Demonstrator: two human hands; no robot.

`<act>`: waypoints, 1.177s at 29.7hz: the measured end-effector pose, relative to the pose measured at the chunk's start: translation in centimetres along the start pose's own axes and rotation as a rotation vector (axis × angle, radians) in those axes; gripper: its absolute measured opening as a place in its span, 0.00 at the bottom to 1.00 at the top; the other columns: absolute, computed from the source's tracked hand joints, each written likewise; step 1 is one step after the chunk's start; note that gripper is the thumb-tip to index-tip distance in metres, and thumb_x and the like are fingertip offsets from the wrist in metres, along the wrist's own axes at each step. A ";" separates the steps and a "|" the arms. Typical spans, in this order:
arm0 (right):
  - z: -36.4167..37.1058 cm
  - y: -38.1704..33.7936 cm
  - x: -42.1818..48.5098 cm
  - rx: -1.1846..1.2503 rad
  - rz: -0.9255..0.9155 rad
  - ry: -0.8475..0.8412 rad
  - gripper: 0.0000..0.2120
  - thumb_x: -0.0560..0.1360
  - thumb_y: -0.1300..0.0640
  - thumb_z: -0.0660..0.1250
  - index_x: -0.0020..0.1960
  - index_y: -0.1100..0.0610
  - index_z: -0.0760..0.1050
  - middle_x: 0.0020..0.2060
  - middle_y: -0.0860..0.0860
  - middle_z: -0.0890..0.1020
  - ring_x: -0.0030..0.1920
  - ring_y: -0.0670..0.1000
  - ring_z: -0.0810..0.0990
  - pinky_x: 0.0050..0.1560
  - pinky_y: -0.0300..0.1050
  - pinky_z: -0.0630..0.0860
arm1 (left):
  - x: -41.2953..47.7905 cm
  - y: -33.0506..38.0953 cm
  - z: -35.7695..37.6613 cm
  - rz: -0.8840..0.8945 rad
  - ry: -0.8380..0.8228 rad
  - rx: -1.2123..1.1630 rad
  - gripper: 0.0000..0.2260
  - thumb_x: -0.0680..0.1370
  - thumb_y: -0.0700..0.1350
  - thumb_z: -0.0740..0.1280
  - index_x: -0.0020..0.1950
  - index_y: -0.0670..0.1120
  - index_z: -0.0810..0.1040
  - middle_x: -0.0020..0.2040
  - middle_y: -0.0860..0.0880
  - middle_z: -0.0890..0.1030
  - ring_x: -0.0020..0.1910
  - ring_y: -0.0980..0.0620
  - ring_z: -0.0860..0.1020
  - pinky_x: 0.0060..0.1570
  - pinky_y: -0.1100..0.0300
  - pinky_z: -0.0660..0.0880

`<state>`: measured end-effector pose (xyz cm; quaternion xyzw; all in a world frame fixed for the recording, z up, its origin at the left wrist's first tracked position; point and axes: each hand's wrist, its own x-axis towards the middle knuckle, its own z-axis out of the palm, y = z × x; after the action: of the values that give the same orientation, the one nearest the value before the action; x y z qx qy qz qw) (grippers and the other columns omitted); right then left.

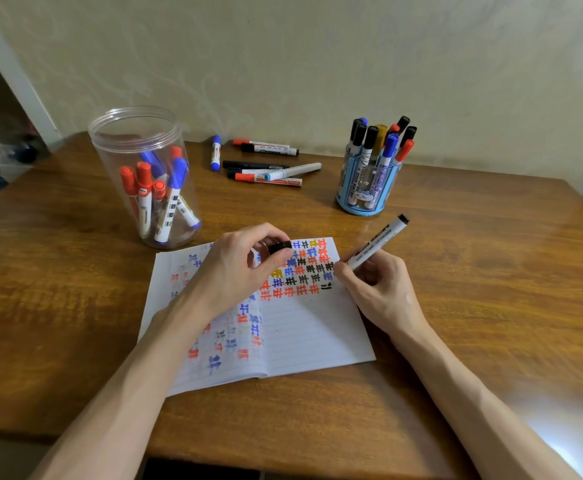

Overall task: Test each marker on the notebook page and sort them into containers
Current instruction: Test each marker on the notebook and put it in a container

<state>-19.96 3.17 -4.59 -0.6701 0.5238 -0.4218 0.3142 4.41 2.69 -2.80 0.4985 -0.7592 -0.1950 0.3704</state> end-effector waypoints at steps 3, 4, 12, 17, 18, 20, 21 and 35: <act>0.1 -0.2 0.0 0.018 0.009 -0.018 0.06 0.79 0.55 0.73 0.48 0.58 0.83 0.45 0.48 0.88 0.44 0.45 0.88 0.45 0.48 0.86 | 0.0 0.0 0.0 0.004 0.000 0.003 0.09 0.80 0.52 0.70 0.58 0.51 0.81 0.51 0.58 0.82 0.51 0.62 0.79 0.43 0.71 0.75; 0.1 -0.2 0.0 0.016 0.012 -0.026 0.06 0.79 0.55 0.73 0.48 0.58 0.83 0.45 0.47 0.88 0.45 0.45 0.88 0.45 0.50 0.86 | 0.0 -0.1 0.0 0.005 0.001 0.003 0.09 0.80 0.52 0.70 0.58 0.51 0.81 0.51 0.58 0.82 0.51 0.62 0.80 0.43 0.71 0.75; 0.2 -0.3 -0.1 -0.053 -0.006 -0.037 0.05 0.79 0.53 0.74 0.47 0.54 0.83 0.44 0.46 0.88 0.43 0.48 0.87 0.42 0.52 0.86 | 0.0 -0.1 0.0 0.007 0.001 0.004 0.09 0.80 0.52 0.70 0.58 0.51 0.81 0.50 0.59 0.82 0.51 0.62 0.80 0.43 0.71 0.75; 0.2 -0.4 -0.1 -0.025 0.006 -0.057 0.05 0.79 0.57 0.74 0.44 0.57 0.82 0.41 0.47 0.88 0.39 0.46 0.86 0.39 0.42 0.83 | 0.0 -0.1 0.0 0.014 0.005 0.004 0.09 0.80 0.51 0.70 0.57 0.50 0.81 0.50 0.59 0.82 0.51 0.62 0.80 0.43 0.71 0.75; 0.1 -0.4 -0.1 -0.009 0.011 -0.046 0.05 0.79 0.57 0.74 0.45 0.57 0.83 0.42 0.47 0.88 0.40 0.45 0.87 0.40 0.42 0.83 | 0.0 -0.1 0.0 0.014 0.006 0.002 0.09 0.80 0.51 0.70 0.57 0.50 0.81 0.50 0.59 0.82 0.51 0.62 0.80 0.43 0.71 0.75; 0.1 -0.4 -0.1 0.024 0.030 -0.014 0.05 0.80 0.56 0.73 0.47 0.58 0.82 0.43 0.48 0.88 0.43 0.44 0.88 0.42 0.43 0.85 | 0.0 -0.1 0.0 0.014 0.007 -0.002 0.08 0.80 0.51 0.70 0.57 0.51 0.81 0.50 0.59 0.82 0.51 0.62 0.80 0.43 0.71 0.75; 0.1 -0.4 -0.1 0.026 0.036 -0.005 0.06 0.80 0.56 0.73 0.47 0.57 0.82 0.44 0.48 0.88 0.43 0.44 0.88 0.43 0.43 0.85 | 0.0 -0.1 0.0 0.013 0.007 -0.002 0.09 0.80 0.51 0.70 0.57 0.51 0.81 0.50 0.59 0.82 0.51 0.62 0.80 0.43 0.72 0.75; 0.1 -0.4 0.1 0.005 0.047 0.007 0.06 0.80 0.56 0.72 0.46 0.58 0.82 0.41 0.48 0.88 0.40 0.45 0.87 0.37 0.40 0.81 | 0.0 -0.2 0.0 0.007 -0.001 -0.011 0.08 0.80 0.52 0.70 0.58 0.52 0.81 0.50 0.60 0.82 0.51 0.62 0.80 0.43 0.67 0.78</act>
<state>-19.70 3.19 -4.25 -0.6552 0.5394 -0.4181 0.3240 4.48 2.63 -2.94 0.4939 -0.7599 -0.1979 0.3734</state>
